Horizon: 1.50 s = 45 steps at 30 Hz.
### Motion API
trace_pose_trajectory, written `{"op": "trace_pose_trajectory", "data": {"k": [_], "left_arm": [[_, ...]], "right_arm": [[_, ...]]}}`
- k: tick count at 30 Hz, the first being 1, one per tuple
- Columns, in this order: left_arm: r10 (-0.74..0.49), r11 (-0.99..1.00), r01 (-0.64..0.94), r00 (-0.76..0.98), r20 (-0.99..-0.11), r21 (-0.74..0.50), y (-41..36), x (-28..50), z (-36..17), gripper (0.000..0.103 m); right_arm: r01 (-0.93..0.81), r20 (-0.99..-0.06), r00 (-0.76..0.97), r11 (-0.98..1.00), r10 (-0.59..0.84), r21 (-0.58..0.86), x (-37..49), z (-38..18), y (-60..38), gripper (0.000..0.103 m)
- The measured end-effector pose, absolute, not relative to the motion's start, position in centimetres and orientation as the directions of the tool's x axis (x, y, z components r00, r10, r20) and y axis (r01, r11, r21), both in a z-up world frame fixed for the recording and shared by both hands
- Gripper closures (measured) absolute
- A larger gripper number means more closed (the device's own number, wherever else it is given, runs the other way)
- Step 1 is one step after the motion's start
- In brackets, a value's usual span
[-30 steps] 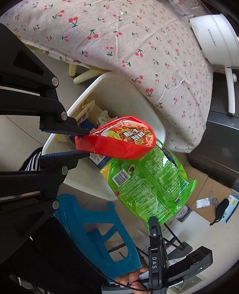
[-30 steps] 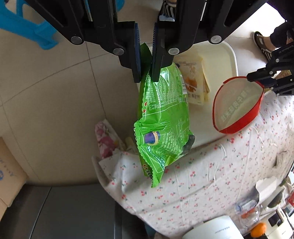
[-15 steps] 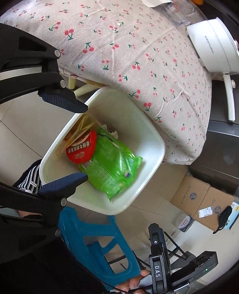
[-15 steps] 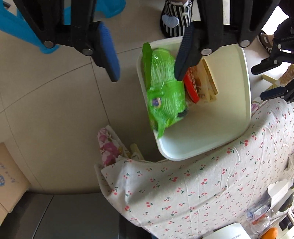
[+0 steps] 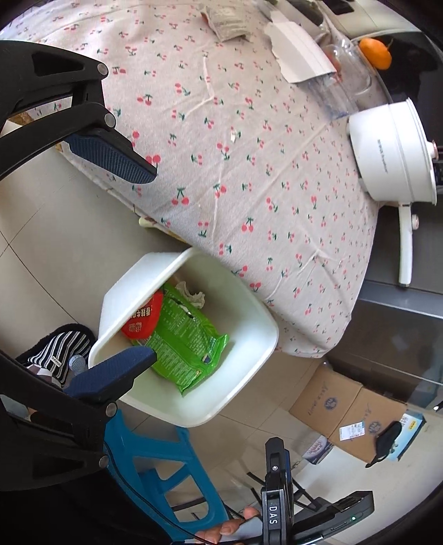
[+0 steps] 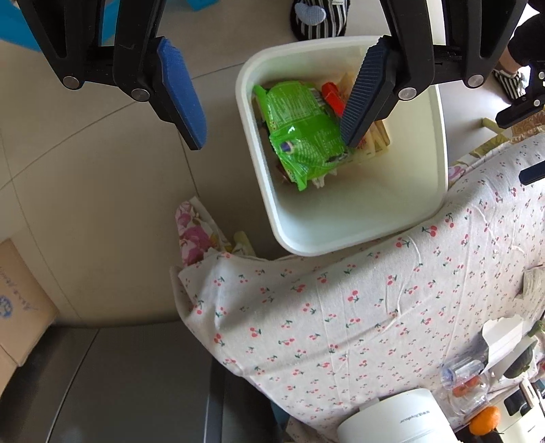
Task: Collect trash
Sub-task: 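Move both tools back to the table and grasp the silver sachet with the left tool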
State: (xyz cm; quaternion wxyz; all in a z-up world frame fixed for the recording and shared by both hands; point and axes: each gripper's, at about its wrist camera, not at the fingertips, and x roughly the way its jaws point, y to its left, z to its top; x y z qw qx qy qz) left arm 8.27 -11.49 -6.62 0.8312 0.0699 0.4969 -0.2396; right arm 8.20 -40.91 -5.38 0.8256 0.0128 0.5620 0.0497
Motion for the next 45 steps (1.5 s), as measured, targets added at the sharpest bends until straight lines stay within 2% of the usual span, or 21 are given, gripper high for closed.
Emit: {"op": "trace_pose_trajectory", "data": {"k": [5, 20, 27, 36, 39, 43, 45], "left_arm": [[-0.268, 0.925, 0.37, 0.466, -0.843, -0.089, -7.9, 9.2, -5.0, 0.0], [-0.01, 0.999, 0.033, 0.579, -0.816, 0.011, 6.0, 15.5, -3.8, 0.0], [0.015, 0.997, -0.072, 0.581, -0.814, -0.033, 11.0, 20.5, -5.8, 0.0], [0.11, 0.989, -0.146, 0.552, -0.827, 0.034, 11.8, 25.1, -9.5, 0.0], [0.098, 0.982, -0.188, 0.562, -0.821, -0.011, 12.7, 25.6, -10.3, 0.001], [0.039, 0.982, -0.174, 0.589, -0.807, -0.079, 13.0, 26.0, -10.4, 0.012], [-0.003, 0.98, -0.157, 0.597, -0.802, -0.121, 12.9, 26.3, -10.4, 0.026]], "right_arm": [[-0.076, -0.902, 0.417, 0.994, 0.108, 0.084, 9.6, -4.5, -38.2, 0.021], [-0.163, -0.873, 0.464, 0.983, 0.149, 0.081, 16.1, -6.0, -25.4, 0.02], [-0.207, -0.877, 0.447, 0.974, 0.178, 0.093, 19.1, -7.8, -20.0, 0.02], [-0.28, -0.88, 0.45, 0.96, 0.153, 0.023, 22.0, -9.6, -15.8, 0.02], [-0.29, -0.883, 0.446, 0.957, 0.149, 0.015, 22.5, -10.0, -15.5, 0.02], [-0.279, -0.886, 0.442, 0.96, 0.143, 0.016, 23.1, -10.4, -15.9, 0.02], [-0.265, -0.888, 0.438, 0.964, 0.14, 0.021, 23.4, -10.5, -16.1, 0.02]]}}
